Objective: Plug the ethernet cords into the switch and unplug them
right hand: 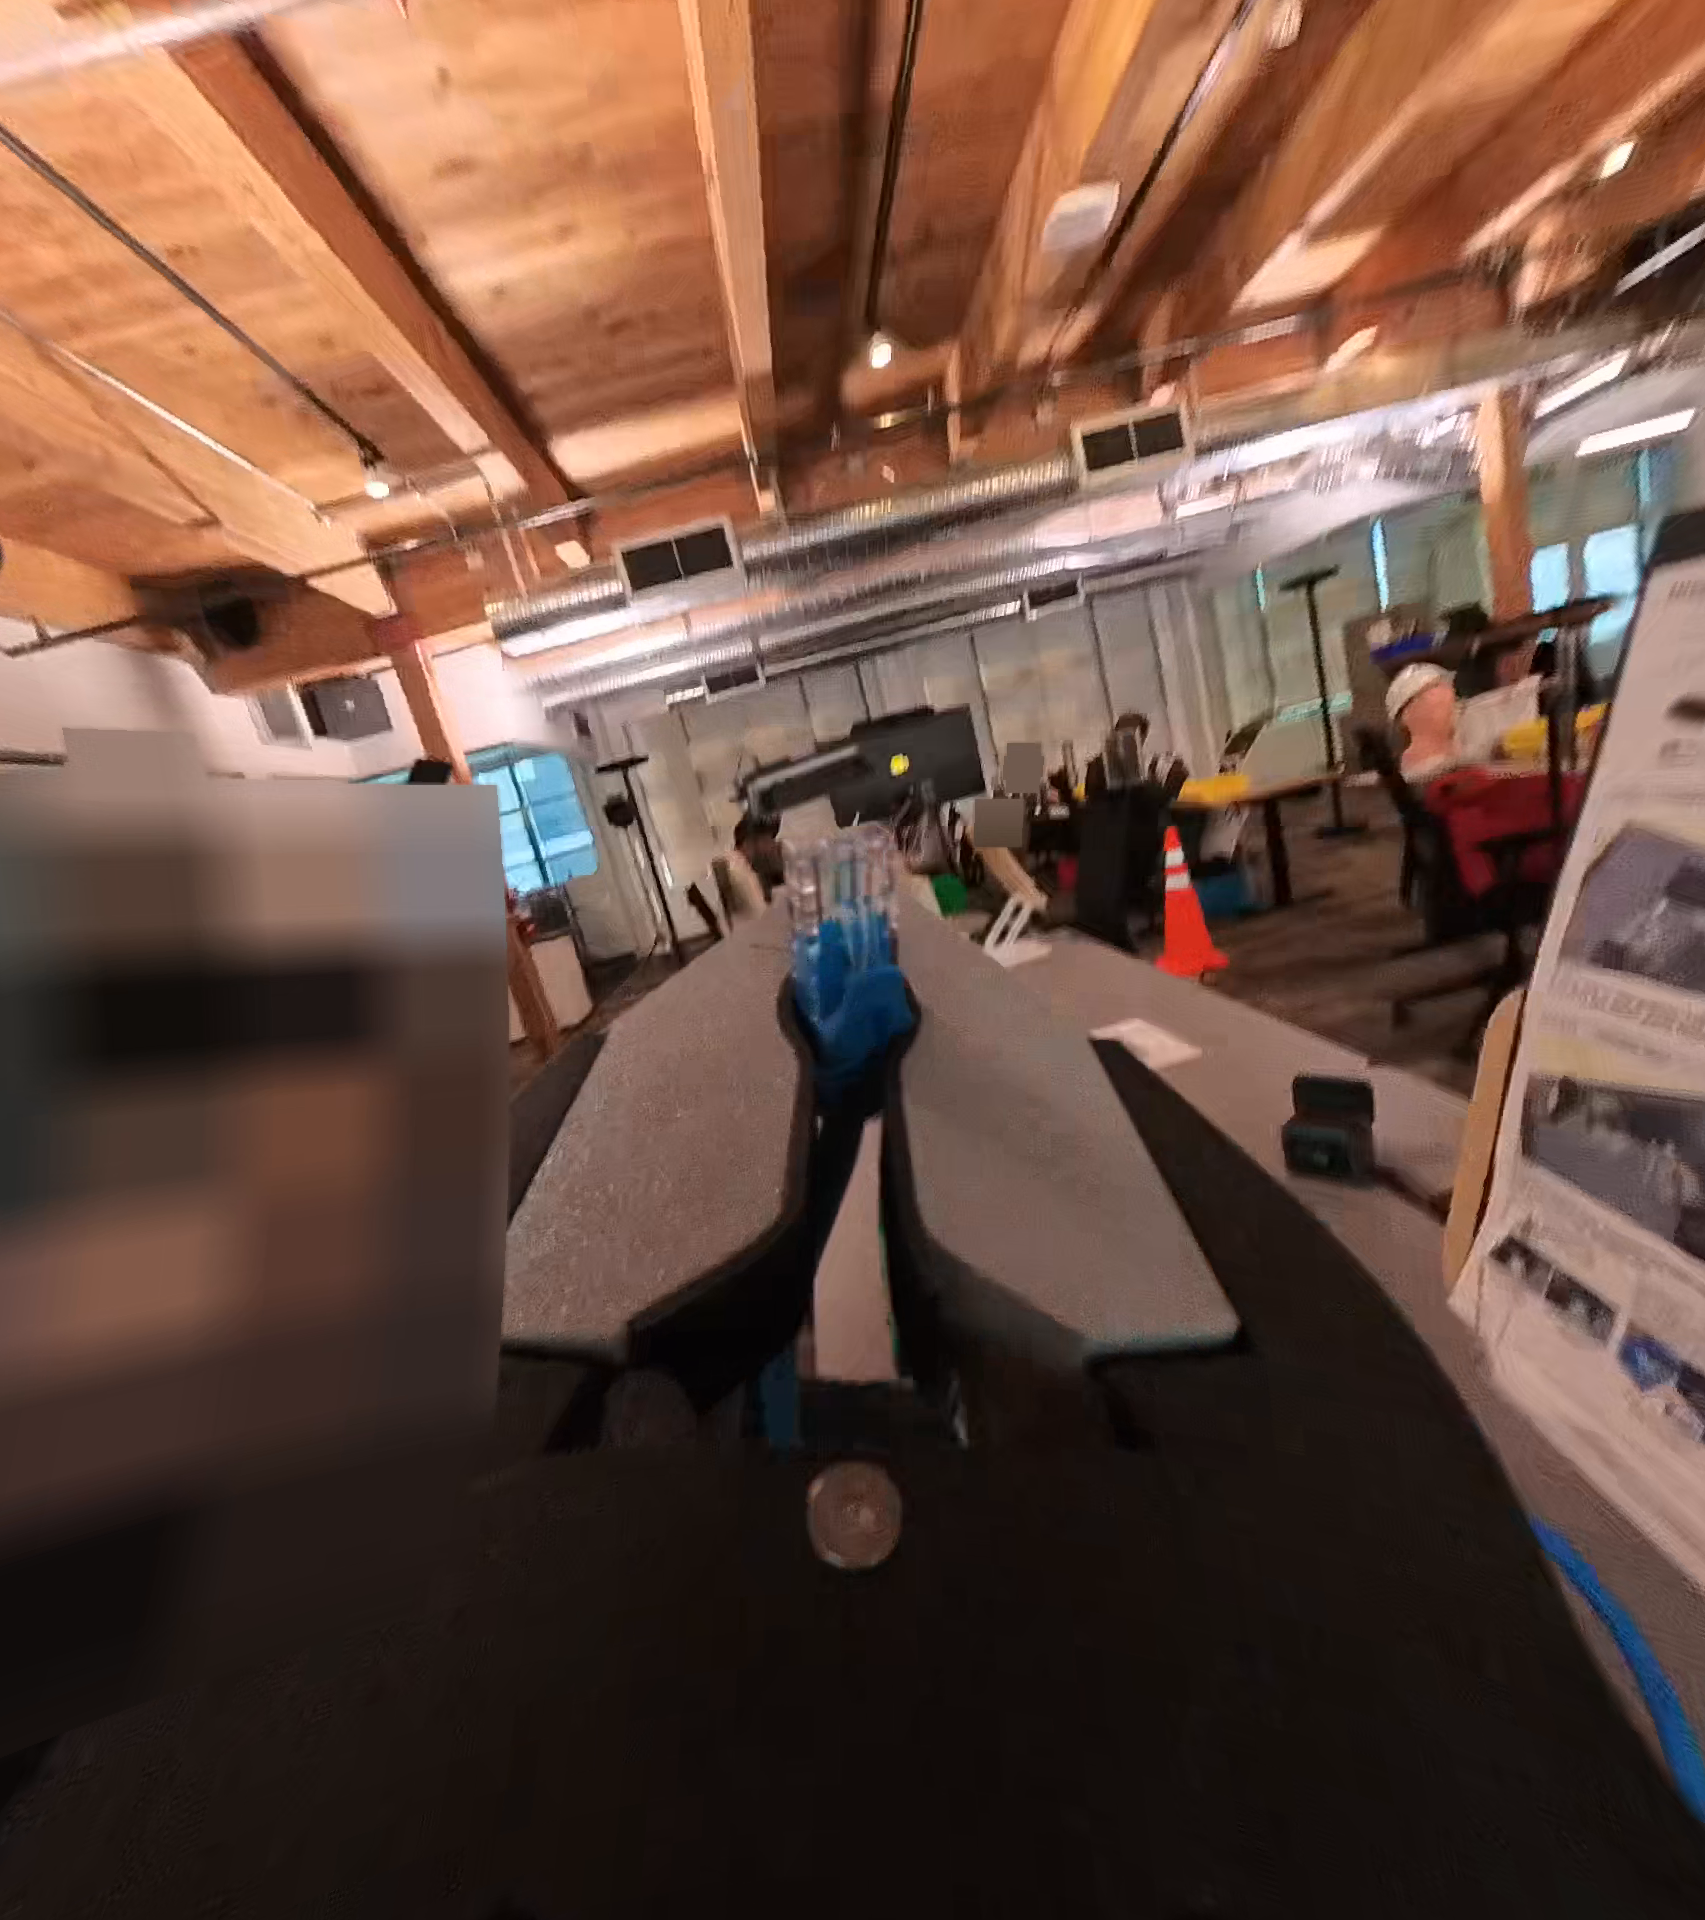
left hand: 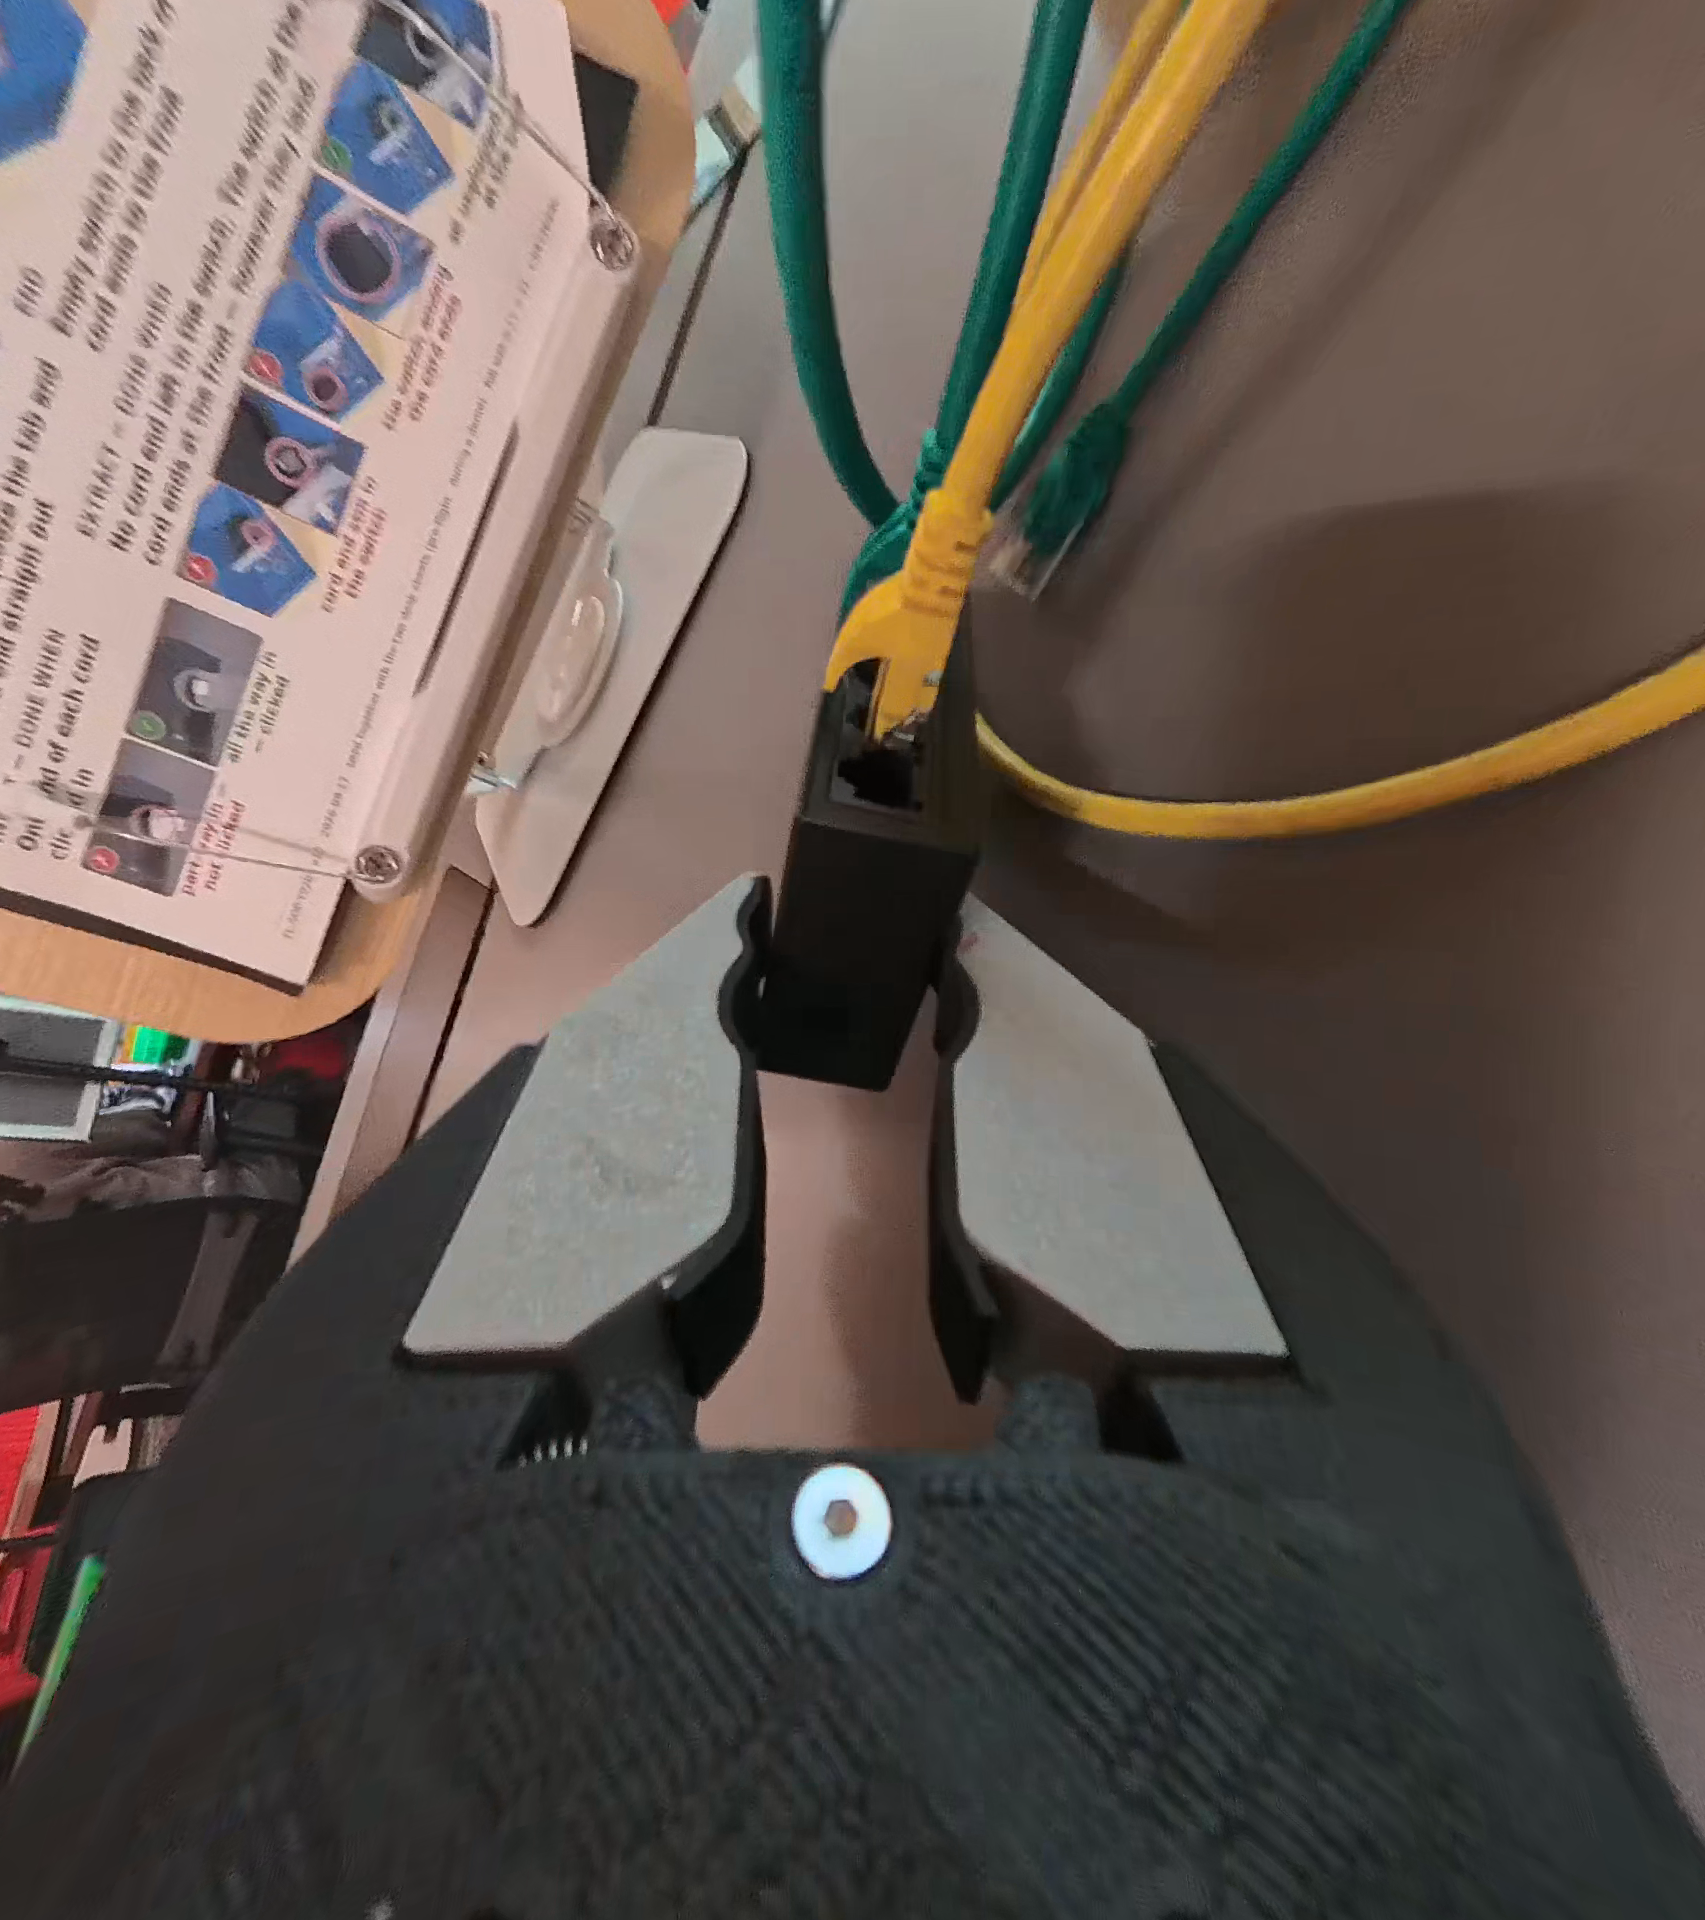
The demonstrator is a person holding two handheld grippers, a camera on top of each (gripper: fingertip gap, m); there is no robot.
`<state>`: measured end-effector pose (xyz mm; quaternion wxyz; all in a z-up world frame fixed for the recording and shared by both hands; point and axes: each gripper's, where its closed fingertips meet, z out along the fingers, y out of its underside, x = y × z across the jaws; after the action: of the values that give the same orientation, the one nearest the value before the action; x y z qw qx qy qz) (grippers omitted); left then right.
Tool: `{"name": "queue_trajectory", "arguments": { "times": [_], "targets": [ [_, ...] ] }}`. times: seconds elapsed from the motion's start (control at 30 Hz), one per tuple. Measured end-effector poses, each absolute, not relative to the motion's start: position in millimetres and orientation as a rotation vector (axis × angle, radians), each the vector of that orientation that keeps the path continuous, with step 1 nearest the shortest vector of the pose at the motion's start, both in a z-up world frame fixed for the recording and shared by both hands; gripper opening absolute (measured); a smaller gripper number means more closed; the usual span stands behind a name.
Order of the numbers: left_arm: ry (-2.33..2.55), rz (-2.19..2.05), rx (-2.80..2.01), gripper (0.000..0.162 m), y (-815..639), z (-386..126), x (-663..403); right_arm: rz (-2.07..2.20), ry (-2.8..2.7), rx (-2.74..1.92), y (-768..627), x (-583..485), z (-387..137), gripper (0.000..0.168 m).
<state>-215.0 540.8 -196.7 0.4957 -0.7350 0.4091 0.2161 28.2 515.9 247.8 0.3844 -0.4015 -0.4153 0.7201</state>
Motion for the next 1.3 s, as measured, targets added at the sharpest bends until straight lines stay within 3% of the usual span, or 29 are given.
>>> {"name": "queue_trajectory", "arguments": {
  "times": [0.03,0.23,0.4,0.53,0.67,0.73,0.93,1.07,1.17,1.3],
  "targets": [
    [0.983,0.527,-1.808,0.028,541.6,-200.5,-218.7,1.811,-0.996,-0.967,520.9,40.6,266.1,0.001],
    [0.883,0.543,-1.925,0.026,543.9,-208.5,-244.2,1.628,-0.875,-0.904,544.9,87.9,336.2,0.0],
    [0.928,0.573,-1.879,0.026,543.3,-204.0,-239.0,1.149,-1.026,-1.333,582.5,55.3,266.1,0.002],
    [0.917,0.647,-1.948,0.026,543.0,-215.4,-257.9,1.343,-0.655,-0.874,563.7,144.2,368.0,0.0],
    [0.823,0.632,-1.995,0.025,543.8,-211.3,-267.3,0.754,-0.584,-1.044,591.0,199.9,375.6,0.001],
    [0.824,0.634,-1.979,0.025,544.4,-208.7,-265.6,0.629,-0.799,-1.329,603.7,172.0,318.7,0.0],
    [0.948,0.67,-1.881,0.027,542.2,-205.4,-245.4,0.094,-1.252,-1.997,652.8,134.5,69.9,0.003],
    [1.02,0.689,-1.814,0.028,536.9,-201.6,-225.6,0.155,-1.39,-2.248,658.5,126.6,-73.4,0.003],
    [1.051,0.713,-1.8,0.029,535.9,-203.0,-222.7,0.276,-1.462,-2.291,649.2,114.9,-128.6,0.005],
    [1.022,0.701,-1.828,0.03,537.5,-204.9,-224.8,0.262,-1.59,-2.28,635.0,117.4,-144.2,0.023]
  ]
}}
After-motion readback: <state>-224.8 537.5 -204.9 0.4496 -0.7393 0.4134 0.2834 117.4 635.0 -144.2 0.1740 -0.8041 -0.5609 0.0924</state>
